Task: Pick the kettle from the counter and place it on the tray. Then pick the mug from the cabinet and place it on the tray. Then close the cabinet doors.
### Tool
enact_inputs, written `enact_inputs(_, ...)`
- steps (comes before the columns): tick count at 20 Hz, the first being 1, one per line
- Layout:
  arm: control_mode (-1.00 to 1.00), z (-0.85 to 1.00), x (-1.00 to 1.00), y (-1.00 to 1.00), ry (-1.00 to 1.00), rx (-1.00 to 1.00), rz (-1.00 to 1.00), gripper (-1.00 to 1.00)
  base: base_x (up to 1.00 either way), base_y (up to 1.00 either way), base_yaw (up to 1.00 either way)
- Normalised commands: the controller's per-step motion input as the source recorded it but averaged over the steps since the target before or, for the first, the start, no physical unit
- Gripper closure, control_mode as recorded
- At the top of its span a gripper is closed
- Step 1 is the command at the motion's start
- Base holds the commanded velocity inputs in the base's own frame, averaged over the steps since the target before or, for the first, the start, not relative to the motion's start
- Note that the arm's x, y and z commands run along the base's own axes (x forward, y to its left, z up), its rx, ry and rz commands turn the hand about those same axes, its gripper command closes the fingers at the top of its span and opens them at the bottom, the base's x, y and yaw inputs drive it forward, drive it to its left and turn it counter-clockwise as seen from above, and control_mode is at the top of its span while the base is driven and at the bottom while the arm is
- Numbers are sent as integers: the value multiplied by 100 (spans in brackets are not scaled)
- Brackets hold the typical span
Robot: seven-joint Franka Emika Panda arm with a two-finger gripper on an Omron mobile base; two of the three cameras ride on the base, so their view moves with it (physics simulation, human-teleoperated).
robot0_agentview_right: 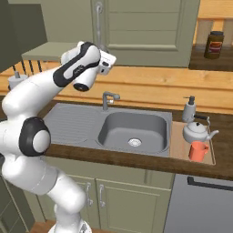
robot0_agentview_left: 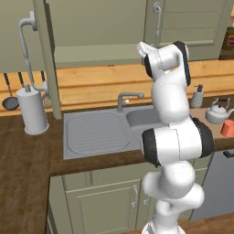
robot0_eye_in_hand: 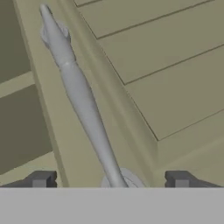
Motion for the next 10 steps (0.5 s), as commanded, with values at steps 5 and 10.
enact_inputs(5,-100,1,61,8,4,0,-4,-100,0,0,0)
enact_inputs(10,-100,0,51,10,2,0,-4,-100,0,0,0)
